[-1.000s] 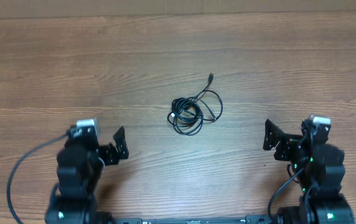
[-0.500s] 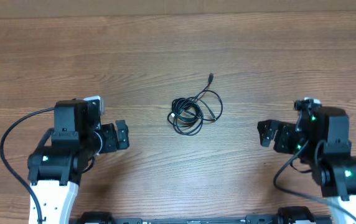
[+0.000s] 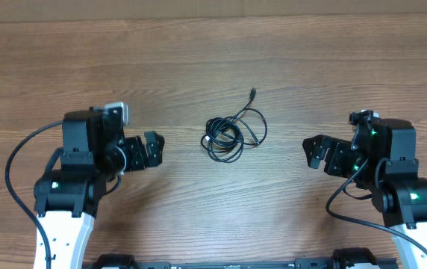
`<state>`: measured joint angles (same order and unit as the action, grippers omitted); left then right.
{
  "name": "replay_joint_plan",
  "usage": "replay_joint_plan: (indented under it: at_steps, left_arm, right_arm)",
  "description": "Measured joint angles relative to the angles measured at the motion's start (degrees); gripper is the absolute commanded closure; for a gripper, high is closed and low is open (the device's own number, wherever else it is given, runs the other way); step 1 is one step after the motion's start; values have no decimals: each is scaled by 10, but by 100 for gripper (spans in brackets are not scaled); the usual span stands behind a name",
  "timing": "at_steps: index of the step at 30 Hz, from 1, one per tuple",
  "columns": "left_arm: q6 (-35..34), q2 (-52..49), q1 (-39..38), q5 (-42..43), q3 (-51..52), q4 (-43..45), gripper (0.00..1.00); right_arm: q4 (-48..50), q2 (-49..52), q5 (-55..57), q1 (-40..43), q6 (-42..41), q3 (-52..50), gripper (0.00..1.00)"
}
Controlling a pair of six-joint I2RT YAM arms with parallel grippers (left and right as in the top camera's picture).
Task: Untangle cables
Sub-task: 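Raise both arms and move the left gripper toward the black cable bundle, then grasp the black cable bundle with the left gripper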
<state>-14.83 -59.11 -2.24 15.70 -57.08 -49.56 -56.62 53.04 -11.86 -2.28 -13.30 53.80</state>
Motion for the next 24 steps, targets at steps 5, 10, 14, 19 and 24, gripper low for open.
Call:
replay_joint_plan:
  at_steps: [5,10,14,19,24]
  left_arm:
    - [-5,-57,-9,1,-47,6,3]
    - [-5,-138,-54,-16,-120,11,3]
    - [-5,-200,-95,-36,-144,28,4]
    - [-5,-278,-139,-45,-145,63,9]
    - [-9,-356,-176,-48,-145,98,16]
  right_arm:
    - [0,0,14,0,0,0,0]
    - [0,0,19,0,0,0,0]
    - [0,0,21,0,0,0,0]
    - [0,0,23,0,-1,0,0]
    - [0,0,22,0,-2,0,0]
